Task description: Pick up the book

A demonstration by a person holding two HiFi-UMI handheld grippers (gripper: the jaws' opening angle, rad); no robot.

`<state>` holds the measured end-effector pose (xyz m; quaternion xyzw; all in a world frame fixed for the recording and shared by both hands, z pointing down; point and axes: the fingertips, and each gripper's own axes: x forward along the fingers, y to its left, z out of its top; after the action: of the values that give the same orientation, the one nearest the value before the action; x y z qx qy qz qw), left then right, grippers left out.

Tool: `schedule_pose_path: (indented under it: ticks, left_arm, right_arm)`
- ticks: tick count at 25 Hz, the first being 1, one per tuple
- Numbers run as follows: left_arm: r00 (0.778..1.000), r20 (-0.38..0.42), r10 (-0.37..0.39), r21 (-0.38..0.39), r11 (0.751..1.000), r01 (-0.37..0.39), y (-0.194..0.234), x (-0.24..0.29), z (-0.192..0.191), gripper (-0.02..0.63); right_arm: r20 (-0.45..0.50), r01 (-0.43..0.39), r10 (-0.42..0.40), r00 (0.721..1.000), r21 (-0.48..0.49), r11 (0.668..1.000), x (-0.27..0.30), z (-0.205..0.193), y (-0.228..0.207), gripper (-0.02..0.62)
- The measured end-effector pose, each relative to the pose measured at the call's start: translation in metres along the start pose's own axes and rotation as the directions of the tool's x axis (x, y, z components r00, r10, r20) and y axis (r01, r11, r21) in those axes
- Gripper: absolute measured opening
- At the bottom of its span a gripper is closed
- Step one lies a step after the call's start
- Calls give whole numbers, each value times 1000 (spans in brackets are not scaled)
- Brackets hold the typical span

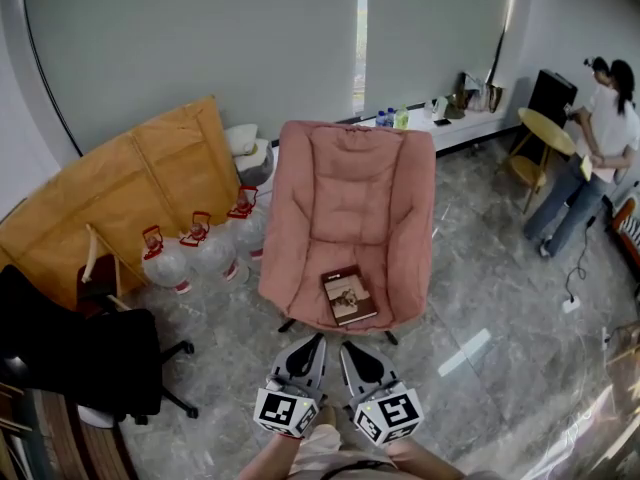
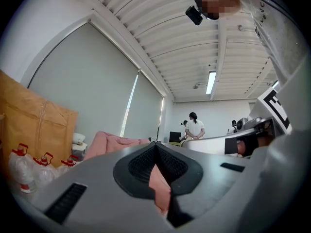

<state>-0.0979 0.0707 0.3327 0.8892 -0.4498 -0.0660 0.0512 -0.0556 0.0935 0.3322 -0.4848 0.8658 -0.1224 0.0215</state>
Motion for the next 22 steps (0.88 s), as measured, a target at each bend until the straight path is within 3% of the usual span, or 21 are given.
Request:
schedule_pose_path:
  ticks: [10, 22]
  left_arm:
    - [999, -36, -34, -25, 999, 33, 44, 33, -20, 21]
    - [989, -107, -102, -60, 994, 96, 48, 58, -57, 21]
  right_arm:
    - [-17, 22, -21, 1000, 17, 1000, 52, -12, -14, 14]
    - [-64, 95, -91, 994, 67, 993, 65, -41, -43, 14]
